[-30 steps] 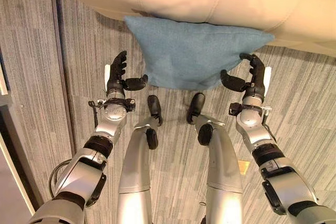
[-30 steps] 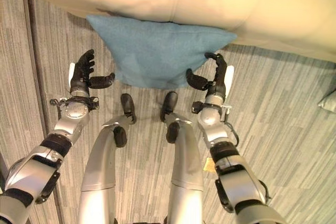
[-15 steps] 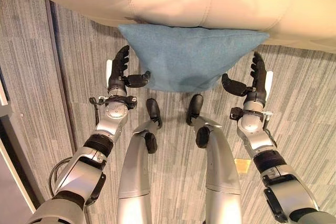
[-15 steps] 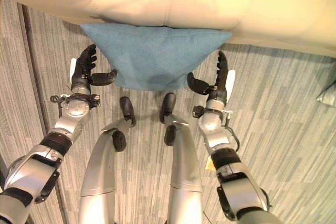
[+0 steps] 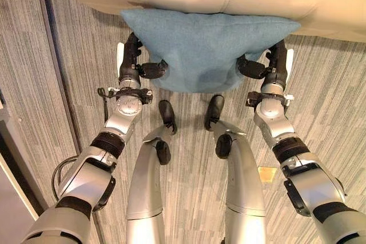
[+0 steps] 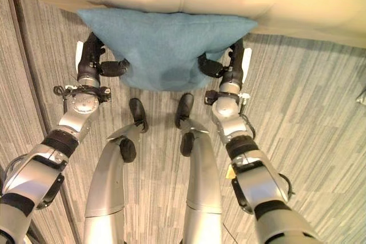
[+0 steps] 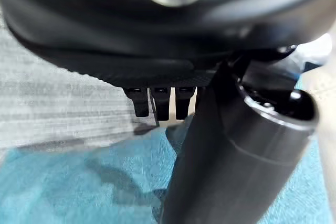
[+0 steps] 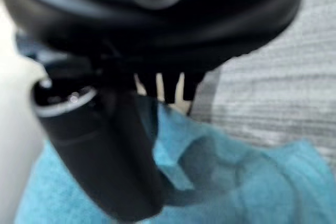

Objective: Pick up all the scattered cushions and arrange them neatly on the sofa.

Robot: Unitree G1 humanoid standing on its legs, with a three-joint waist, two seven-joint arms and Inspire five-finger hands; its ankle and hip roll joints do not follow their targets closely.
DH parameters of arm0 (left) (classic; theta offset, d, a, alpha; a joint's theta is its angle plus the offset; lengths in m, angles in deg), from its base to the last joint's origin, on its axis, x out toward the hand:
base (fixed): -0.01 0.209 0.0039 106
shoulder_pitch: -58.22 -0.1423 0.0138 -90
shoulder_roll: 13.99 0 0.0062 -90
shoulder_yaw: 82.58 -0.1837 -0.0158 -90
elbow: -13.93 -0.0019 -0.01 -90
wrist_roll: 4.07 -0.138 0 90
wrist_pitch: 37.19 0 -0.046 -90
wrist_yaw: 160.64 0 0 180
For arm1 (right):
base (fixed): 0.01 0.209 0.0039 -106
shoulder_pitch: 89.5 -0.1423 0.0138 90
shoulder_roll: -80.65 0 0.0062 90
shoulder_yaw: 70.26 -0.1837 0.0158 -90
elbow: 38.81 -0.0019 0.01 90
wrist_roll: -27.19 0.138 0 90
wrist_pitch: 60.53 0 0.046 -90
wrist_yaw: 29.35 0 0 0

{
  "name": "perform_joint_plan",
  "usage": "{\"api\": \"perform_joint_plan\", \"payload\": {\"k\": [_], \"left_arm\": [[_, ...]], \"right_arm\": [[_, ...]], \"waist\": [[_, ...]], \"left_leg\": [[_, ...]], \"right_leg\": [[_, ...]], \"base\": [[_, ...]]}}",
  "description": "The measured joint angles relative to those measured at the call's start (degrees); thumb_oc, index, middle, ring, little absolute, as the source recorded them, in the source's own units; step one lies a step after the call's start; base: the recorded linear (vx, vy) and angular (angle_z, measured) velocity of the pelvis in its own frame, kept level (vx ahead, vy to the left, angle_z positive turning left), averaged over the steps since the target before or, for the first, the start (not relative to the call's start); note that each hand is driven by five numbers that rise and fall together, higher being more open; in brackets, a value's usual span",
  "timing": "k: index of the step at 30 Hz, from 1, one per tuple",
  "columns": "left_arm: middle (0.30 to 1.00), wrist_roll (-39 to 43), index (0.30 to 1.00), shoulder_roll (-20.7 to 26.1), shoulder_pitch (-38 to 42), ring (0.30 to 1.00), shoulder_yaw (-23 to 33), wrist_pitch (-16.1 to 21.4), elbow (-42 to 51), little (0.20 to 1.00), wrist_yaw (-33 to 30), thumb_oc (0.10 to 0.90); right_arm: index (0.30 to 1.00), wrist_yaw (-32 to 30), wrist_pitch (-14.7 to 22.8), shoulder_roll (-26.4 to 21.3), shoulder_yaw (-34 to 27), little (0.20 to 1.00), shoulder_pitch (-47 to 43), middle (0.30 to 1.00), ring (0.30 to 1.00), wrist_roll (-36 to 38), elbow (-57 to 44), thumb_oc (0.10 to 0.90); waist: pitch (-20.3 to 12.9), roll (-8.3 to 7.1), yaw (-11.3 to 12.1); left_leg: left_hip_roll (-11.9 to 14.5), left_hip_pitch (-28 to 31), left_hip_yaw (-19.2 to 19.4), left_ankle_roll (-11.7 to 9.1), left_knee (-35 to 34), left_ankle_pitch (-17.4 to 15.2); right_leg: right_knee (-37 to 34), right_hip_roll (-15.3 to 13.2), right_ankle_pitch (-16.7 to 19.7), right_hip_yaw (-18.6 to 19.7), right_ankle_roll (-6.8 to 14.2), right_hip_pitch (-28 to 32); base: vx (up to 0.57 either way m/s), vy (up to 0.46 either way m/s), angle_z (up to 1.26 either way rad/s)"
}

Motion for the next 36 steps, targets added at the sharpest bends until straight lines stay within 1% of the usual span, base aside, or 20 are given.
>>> {"api": "perform_joint_plan", "payload": {"k": [1, 2, 8, 12, 13, 14, 15, 16, 17, 19, 20, 22, 24, 25, 26, 27, 29, 30, 33, 36], "left_arm": [[0.495, 1.71, 0.495, -0.65, 0.11, 0.495, 0.06, 0.0, 0.55, 0.495, -0.55, 0.53], [0.3, 2.74, 0.3, -1.11, 0.12, 0.3, 0.15, 0.01, 1.02, 0.3, -0.99, 0.4], [0.3, 5.87, 0.3, -0.9, -0.22, 0.3, 0.87, 0.01, 2.81, 0.3, -2.27, 0.4], [0.3, 6.6, 0.3, -1.3, -3.57, 0.3, 1.96, -0.03, 4.67, 0.3, -2.16, 0.4], [0.3, 6.86, 0.3, -1.32, -4.49, 0.3, 3.28, -0.08, 6.82, 0.3, -2.13, 0.4], [0.3, 6.87, 0.3, -0.31, -6.76, 0.3, 5.04, -0.94, 10.89, 0.3, -1.72, 0.4], [0.3, 6.53, 0.3, -1.13, -11.67, 0.3, 5.29, -0.68, 12.96, 0.3, -0.85, 0.4], [0.3, 5.63, 0.3, -1.15, -21.21, 0.3, 5.05, 1.59, 16.46, 0.3, -0.37, 0.4], [0.3, 5.18, 0.3, -1.24, -23.19, 0.3, 5.33, 1.65, 17.03, 0.3, 0.51, 0.4], [0.3, 5.13, 0.3, -1.44, -26.07, 0.3, 5.99, 1.72, 19.54, 0.3, 1.62, 0.4], [0.3, 5.02, 0.3, -1.92, -27.41, 0.3, 6.04, 1.81, 21.1, 0.3, 2.43, 0.4], [0.3, 4.41, 0.3, -3.3, -30.54, 0.3, 5.86, 2.01, 20.99, 0.3, 3.78, 0.4], [0.3, 4.12, 0.3, -4.03, -34.25, 0.3, 4.95, 1.89, 20.81, 0.3, 4.8, 0.4], [0.3, 4.1, 0.3, -4.37, -36.37, 0.3, 4.73, 1.9, 20.9, 0.3, 5.82, 0.4], [0.3, 4.07, 0.3, -4.42, -38.07, 0.3, 4.31, 1.96, 20.91, 0.3, 6.75, 0.4], [0.3, 4.09, 0.3, -4.18, -39.32, 0.3, 4.54, 1.89, 21.48, 0.3, 7.6, 0.4], [0.3, 4.13, 0.3, -3.97, -41.75, 0.3, 4.46, 1.9, 23.39, 0.3, 8.42, 0.4], [0.3, 4.16, 0.3, -3.88, -45.05, 0.3, 3.38, 1.81, 23.42, 0.3, 9.32, 0.4], [0.3, 4.13, 0.3, -2.95, -46.83, 0.3, 2.02, 1.84, 23.5, 0.3, 10.75, 0.4], [0.3, 4.11, 0.3, -2.37, -47.87, 0.3, 2.06, 1.83, 24.06, 0.3, 11.9, 0.4]], "right_arm": [[0.427, -0.08, -0.09, 0.15, 0.58, 0.427, 0.04, 0.427, 0.427, 0.47, -0.8, 0.485], [0.3, -0.08, -0.08, 0.14, 1.35, 0.3, 0.03, 0.3, 0.3, 0.49, -1.05, 0.4], [0.3, 0.11, -0.09, -2.07, 1.67, 0.3, 1.25, 0.3, 0.3, 0.49, -3.19, 0.4], [0.3, 2.27, -0.28, -1.53, 1.8, 0.3, 5.81, 0.3, 0.3, 0.32, -5.77, 0.4], [0.3, 2.9, -0.42, -1.55, 1.44, 0.3, 6.55, 0.3, 0.3, 0.21, -6.36, 0.4], [0.3, 4.03, -1.2, -1.79, 0.42, 0.3, 8.39, 0.3, 0.3, 0.2, -8.72, 0.4], [0.3, 5.05, -1.07, -0.31, 0.38, 0.3, 13.4, 0.3, 0.3, -0.38, -10.91, 0.4], [0.3, 5.31, 0.84, 1.02, 1.1, 0.3, 23.13, 0.3, 0.3, -2.04, -14.74, 0.4], [0.3, 5.82, 0.94, 1.1, 1.23, 0.3, 26.08, 0.3, 0.3, -2.45, -15.74, 0.4], [0.3, 6.6, 0.94, 0.88, -0.08, 0.3, 28.78, 0.3, 0.3, -2.97, -18.24, 0.4], [0.3, 6.9, 0.92, 0.99, -1.39, 0.3, 31.03, 0.3, 0.3, -3.22, -20.6, 0.4], [0.3, 7.34, 0.92, 1.08, -2.37, 0.3, 34.93, 0.3, 0.3, -3.82, -22.5, 0.4], [0.3, 7.79, 0.93, 1.03, -2.59, 0.3, 38.89, 0.3, 0.3, -4.46, -23.57, 0.4], [0.3, 8.21, 0.95, 0.98, -2.65, 0.3, 40.91, 0.3, 0.3, -4.7, -24.16, 0.4], [0.3, 9.02, 0.99, 0.5, -2.97, 0.3, 42.55, 0.3, 0.3, -4.92, -24.26, 0.4], [0.3, 9.62, 0.77, -0.01, -3.94, 0.3, 44.41, 0.3, 0.3, -5.08, -25.33, 0.4], [0.3, 10.98, 0.72, -0.8, -4.86, 0.3, 48.12, 0.3, 0.3, -6.14, -28.32, 0.4], [0.3, 11.59, 0.72, -0.76, -4.93, 0.3, 51.55, 0.3, 0.3, -7.04, -28.57, 0.4], [0.3, 12.89, 0.86, -0.56, -6.13, 0.3, 53.83, 0.3, 0.3, -7.4, -28.79, 0.4], [0.3, 14.75, 0.83, -0.6, -7.47, 0.3, 56.07, 0.3, 0.3, -7.5, -30.38, 0.4]], "waist": [[0.0, 0.0, 0.01], [0.0, 0.0, 0.01], [0.02, 0.04, 0.18], [0.05, 0.07, 0.15], [1.79, 0.4, 0.2], [6.14, 0.4, -0.31], [3.75, 0.56, -0.08], [-5.46, 1.26, -0.11], [-7.55, 1.27, -0.18], [-8.23, 1.18, -0.49], [-8.19, 1.12, -0.43], [-8.17, 1.08, -0.55], [-8.18, 0.79, -1.07], [-8.26, 0.59, -1.38], [-9.43, 0.06, -2.04], [-9.83, -0.37, -2.24], [-9.46, -1.03, -1.97], [-9.39, -1.36, -2.18], [-10.67, -1.98, -2.21], [-11.17, -2.34, -2.24]], "left_leg": [[0.03, 0.02, -0.04, -0.09, -0.17, 0.07], [0.04, 0.04, -0.11, -0.16, -0.24, 0.12], [0.05, 0.59, -0.21, -0.52, -1.14, 0.86], [-0.02, 3.92, -0.29, -0.78, -2.47, 1.22], [-0.09, 6.75, -0.54, -0.78, -3.49, 1.72], [-0.18, 14.42, -0.65, -1.08, -5.91, 2.21], [-0.29, 17.08, -1.05, -1.5, -8.41, 2.44], [-0.35, 17.67, -1.29, -1.65, -10.62, 2.51], [-0.34, 20.09, -1.32, -1.64, -11.78, 2.48], [-0.56, 22.75, -1.27, -1.79, -13.79, 2.76], [-0.94, 25.02, -1.1, -1.9, -16.22, 3.52], [-1.26, 31.15, -0.93, -2.22, -21.41, 5.46], [-1.48, 37.89, -0.95, -2.43, -24.98, 5.76], [-1.78, 41.75, -1.08, -2.54, -27.14, 6.09], [-1.99, 44.69, -1.2, -2.8, -29.27, 6.52], [-1.9, 46.43, -1.07, -2.98, -30.63, 6.7], [-1.83, 51.33, -1.21, -3.59, -33.96, 7.67], [-1.47, 59.24, -1.51, -3.9, -37.82, 8.13], [-1.02, 65.9, -1.6, -4.1, -40.77, 8.07], [-0.28, 71.66, -1.43, -4.88, -43.45, 8.64]], "right_leg": [[-0.1, 0.03, 0.0, -0.09, -0.01, 0.0], [-0.12, 0.05, 0.01, -0.15, -0.03, 0.0], [-0.3, 0.08, 0.23, -0.5, -0.4, 0.37], [-1.13, 0.07, 0.24, -0.76, -0.45, 3.66], [-2.33, 0.05, 0.52, -1.26, -0.78, 6.67], [-4.32, 0.17, 0.67, -1.77, -0.88, 14.29], [-7.27, 1.14, 0.72, -1.52, -0.14, 17.02], [-9.39, 1.62, 0.69, -1.72, 0.36, 17.69], [-10.71, 1.9, 0.63, -1.8, 1.02, 20.26], [-12.63, 2.13, 1.34, -1.9, 1.4, 22.78], [-14.6, 2.29, 1.83, -2.03, 1.54, 24.84], [-19.27, 2.98, 3.65, -2.38, 1.85, 30.62], [-22.19, 3.26, 3.78, -3.15, 1.96, 37.12], [-23.47, 3.39, 3.62, -3.3, 2.22, 40.65], [-24.45, 3.58, 3.46, -3.28, 2.42, 43.04], [-25.14, 3.71, 3.26, -3.63, 2.67, 44.5], [-27.79, 4.42, 3.56, -3.93, 2.7, 49.07], [-31.33, 5.64, 3.63, -4.51, 2.73, 56.95], [-33.68, 6.52, 2.47, -4.55, 4.06, 63.22], [-37.03, 8.01, 3.27, -4.6, 3.29, 69.12]], "base": [[0.0, -0.04, 0.01], [0.0, 0.0, 0.0], [0.0, -0.03, 0.01], [0.0, -0.018, 0.01], [-0.01, -0.045, 0.07], [0.0, -0.052, 0.0], [-0.01, -0.043, -0.05], [-0.01, -0.05, -0.11], [-0.03, -0.074, -0.06], [-0.02, -0.081, -0.04], [0.01, -0.063, -0.03], [0.03, -0.06, -0.05], [0.0, -0.045, -0.03], [0.02, -0.073, -0.02], [0.08, -0.1, -0.01], [0.19, -0.097, -0.02], [0.17, -0.055, -0.01], [0.15, -0.054, -0.07], [0.15, -0.065, -0.07], [0.13, -0.067, -0.06]]}}
